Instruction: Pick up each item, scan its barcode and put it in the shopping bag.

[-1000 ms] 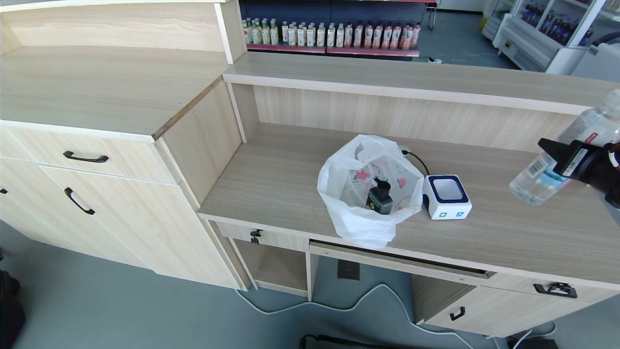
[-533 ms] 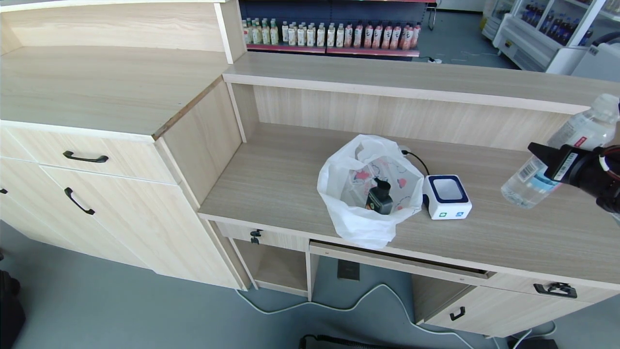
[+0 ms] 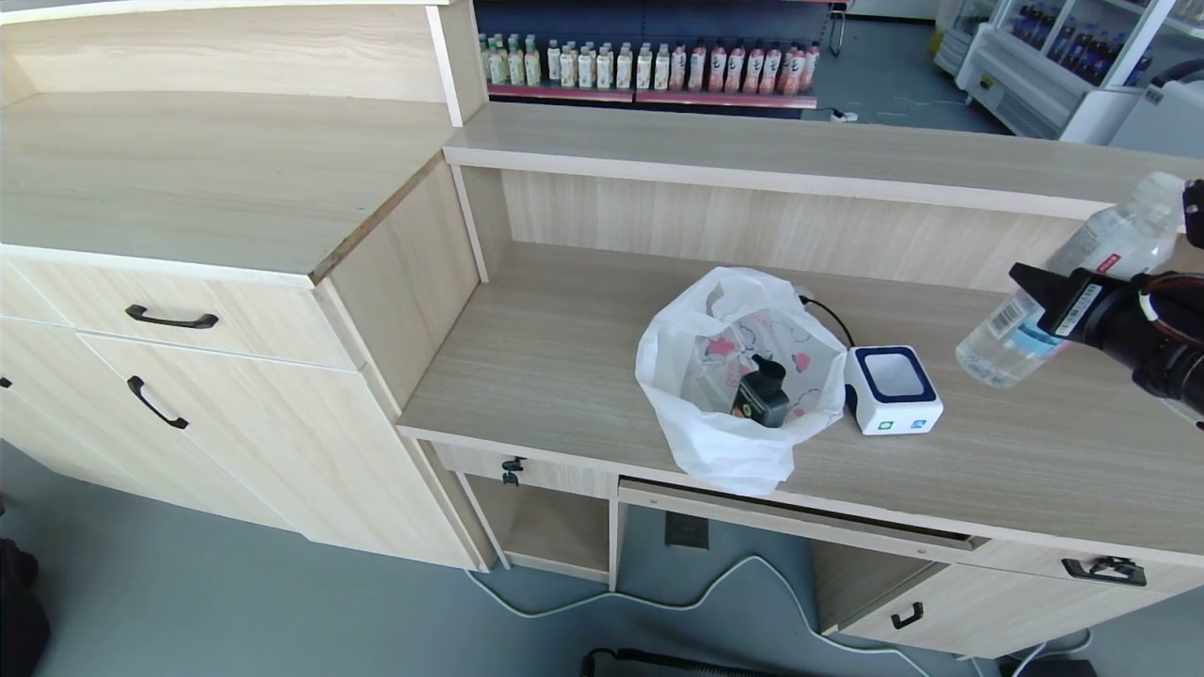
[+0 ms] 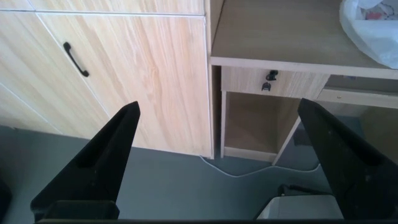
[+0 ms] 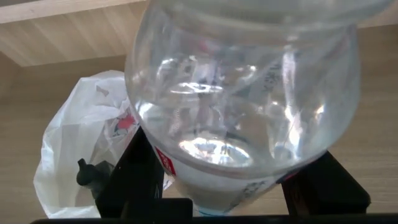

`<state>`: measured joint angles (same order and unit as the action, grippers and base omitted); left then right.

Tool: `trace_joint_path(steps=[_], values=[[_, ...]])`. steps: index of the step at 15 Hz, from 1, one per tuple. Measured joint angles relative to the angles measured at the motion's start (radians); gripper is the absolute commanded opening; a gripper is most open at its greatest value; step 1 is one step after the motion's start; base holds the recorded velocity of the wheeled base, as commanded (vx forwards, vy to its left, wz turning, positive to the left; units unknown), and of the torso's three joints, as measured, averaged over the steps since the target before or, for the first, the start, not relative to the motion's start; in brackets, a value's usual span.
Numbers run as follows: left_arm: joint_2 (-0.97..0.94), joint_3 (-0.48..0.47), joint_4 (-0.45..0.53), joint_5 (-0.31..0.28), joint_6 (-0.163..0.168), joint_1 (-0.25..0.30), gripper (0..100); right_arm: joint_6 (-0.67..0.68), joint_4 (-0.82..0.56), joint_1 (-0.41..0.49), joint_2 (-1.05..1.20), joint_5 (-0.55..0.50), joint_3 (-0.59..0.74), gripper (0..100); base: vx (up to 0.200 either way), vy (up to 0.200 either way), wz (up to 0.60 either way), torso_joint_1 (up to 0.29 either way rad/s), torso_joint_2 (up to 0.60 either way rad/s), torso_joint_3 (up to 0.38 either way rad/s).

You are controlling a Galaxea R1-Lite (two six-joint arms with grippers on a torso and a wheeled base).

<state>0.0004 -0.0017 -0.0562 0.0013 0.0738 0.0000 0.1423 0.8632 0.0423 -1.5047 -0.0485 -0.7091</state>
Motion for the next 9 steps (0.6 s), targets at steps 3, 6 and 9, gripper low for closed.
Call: trace_joint_path(steps=[3, 6, 9], values=[[0.0, 0.0, 0.0, 0.004, 0.0, 0.0, 100, 0.002, 0.031, -0.005, -0.096, -0.005, -0.088, 0, 0.0, 0.067, 0.0, -0.002, 0.0, 0.004], [0.0, 0.0, -0.001, 0.006, 0.0, 0.0, 100, -0.001, 0.038, -0.023, -0.203, -0.004, -0.195, 0, 0.0, 0.0, 0.0, 0.0, 0.0, 0.0], [0.0, 0.0, 0.0, 0.006, 0.0, 0.0, 100, -0.013, 0.038, -0.055, -0.312, -0.015, -0.281, 0, 0.0, 0.0, 0.0, 0.0, 0.0, 0.0]])
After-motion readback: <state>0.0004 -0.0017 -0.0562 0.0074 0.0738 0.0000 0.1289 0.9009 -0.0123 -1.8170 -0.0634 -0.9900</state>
